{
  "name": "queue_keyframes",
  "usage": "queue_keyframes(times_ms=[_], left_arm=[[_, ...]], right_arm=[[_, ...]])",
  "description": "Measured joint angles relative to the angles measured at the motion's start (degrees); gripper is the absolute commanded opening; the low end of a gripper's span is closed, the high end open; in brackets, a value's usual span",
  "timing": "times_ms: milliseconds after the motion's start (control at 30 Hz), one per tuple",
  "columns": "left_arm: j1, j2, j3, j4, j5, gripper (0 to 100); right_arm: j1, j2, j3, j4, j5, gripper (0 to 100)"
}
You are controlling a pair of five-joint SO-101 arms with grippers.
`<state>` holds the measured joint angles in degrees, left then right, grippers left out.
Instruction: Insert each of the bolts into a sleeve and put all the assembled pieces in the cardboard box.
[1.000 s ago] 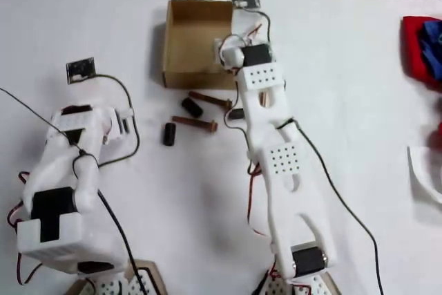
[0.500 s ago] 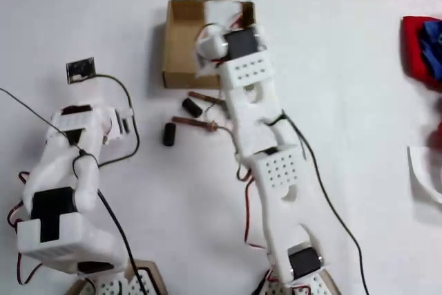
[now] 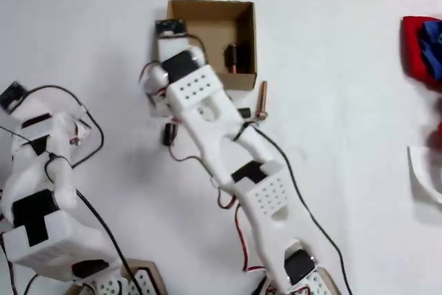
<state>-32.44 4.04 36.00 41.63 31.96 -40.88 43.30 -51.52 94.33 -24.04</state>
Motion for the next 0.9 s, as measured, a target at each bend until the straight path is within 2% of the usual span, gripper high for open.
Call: queue_keyframes(times_ms=[233, 800, 900], left_arm=[[-0.18, 0.00, 0.00, 0.00, 0.97, 18], [-0.26, 0.00, 0.00, 0.00, 0.97, 18], [-0.35, 0.00, 0.00, 0.00, 0.97, 18]], right_arm=[[-1.67, 6.77, 0.00, -1.23, -5.01, 11.2], [-1.76, 13.54, -0.09, -8.97, -5.36, 11.1], [-1.67, 14.07, -0.18, -8.44, -5.36, 5.9]])
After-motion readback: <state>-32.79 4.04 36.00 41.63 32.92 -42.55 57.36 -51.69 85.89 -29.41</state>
